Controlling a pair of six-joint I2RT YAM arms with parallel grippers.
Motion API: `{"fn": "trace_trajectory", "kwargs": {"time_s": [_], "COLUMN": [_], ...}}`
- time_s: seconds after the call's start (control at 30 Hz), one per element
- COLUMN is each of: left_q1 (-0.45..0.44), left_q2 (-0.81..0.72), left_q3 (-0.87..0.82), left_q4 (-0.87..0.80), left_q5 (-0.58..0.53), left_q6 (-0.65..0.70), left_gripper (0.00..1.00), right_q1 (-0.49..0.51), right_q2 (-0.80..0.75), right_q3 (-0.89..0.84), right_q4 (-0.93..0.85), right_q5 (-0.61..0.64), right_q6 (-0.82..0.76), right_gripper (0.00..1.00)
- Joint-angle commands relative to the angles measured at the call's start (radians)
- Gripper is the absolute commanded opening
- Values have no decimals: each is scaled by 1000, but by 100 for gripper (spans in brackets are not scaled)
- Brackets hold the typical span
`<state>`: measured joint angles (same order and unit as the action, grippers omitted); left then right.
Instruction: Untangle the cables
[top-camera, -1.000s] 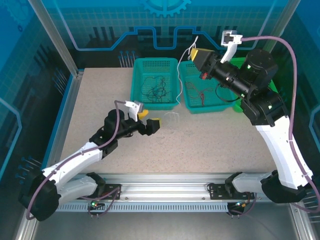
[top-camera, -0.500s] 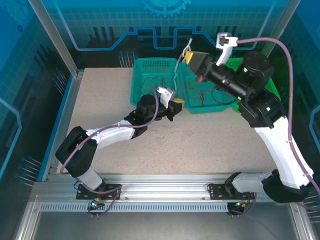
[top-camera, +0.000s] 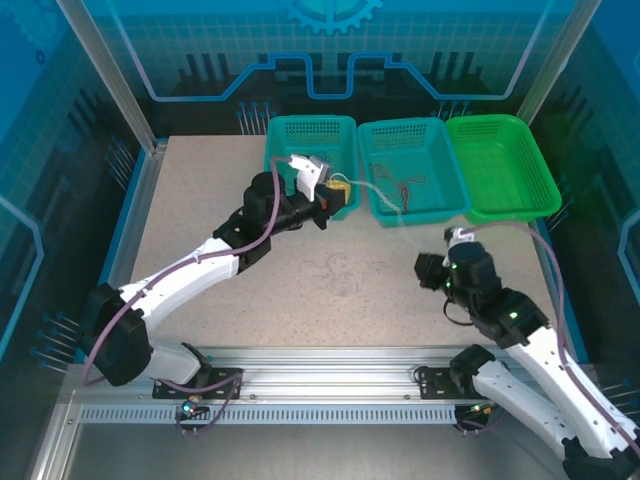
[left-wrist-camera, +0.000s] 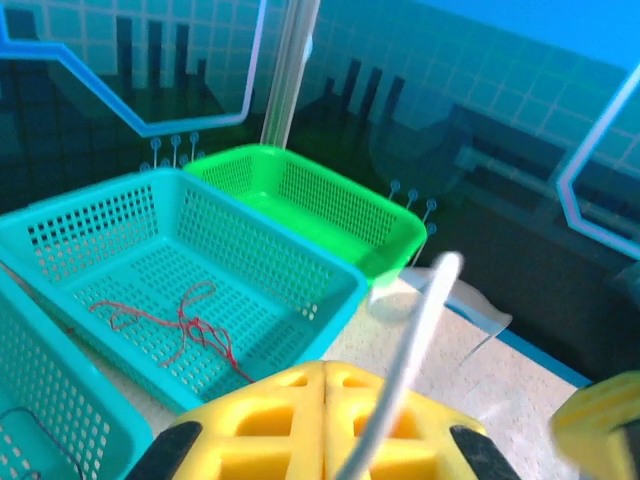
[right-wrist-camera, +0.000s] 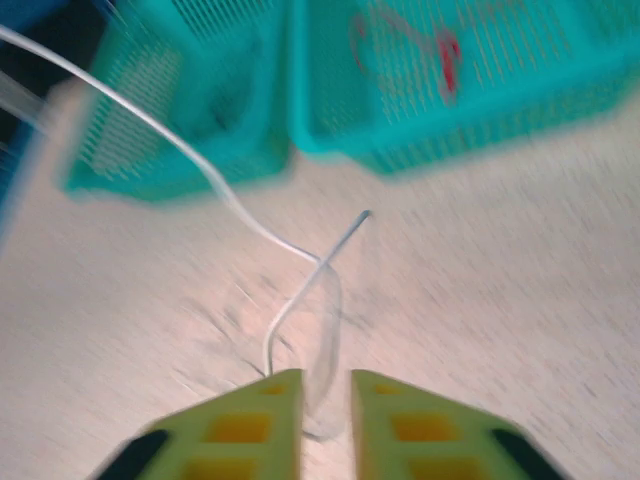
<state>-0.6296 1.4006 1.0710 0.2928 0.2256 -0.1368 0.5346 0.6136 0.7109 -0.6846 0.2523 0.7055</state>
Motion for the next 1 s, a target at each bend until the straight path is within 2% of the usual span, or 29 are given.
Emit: {"fn": "trace_trajectory", "kwargs": {"time_s": [0.0, 0.1, 0.2, 0.27, 0.43, 0.57, 0.7, 0.8, 0.97], "left_q1": [-20, -28, -36, -48, -62, -70, -88, -109, -142], "left_q2": [26, 30, 32, 26, 0, -15, -26, -21, -13], "left_q3": [26, 15, 17, 17, 26, 61, 83, 107, 140], "left_q4": [-121, -115, -115, -109, -125, -184, -195, -195, -194], "left_q5": [57, 105, 174, 199, 312, 347, 380, 412, 442], "left_q6": [78, 92, 99, 111, 129, 128, 124, 118, 117], "left_gripper": [0, 0, 0, 0, 0, 0, 0, 0, 0], "right_q1": [-3, -3, -1, -1, -2, -13, -66, -107, -107], "right_q2": [-71, -59, 9, 63, 155, 155, 168, 226, 305], "right_q3": [38, 96, 139, 162, 144, -22, -148, -179, -219], "right_q4": [33, 84, 175, 221, 371, 662, 885, 977, 1172], "right_q5": [-65, -158, -310, -355, -301, -366, -512, -643, -668], "right_q6": [-67, -202, -323, -378, -588, -739, -724, -672, -628], "right_gripper": [43, 58, 66, 69, 77, 82, 92, 93, 93]}}
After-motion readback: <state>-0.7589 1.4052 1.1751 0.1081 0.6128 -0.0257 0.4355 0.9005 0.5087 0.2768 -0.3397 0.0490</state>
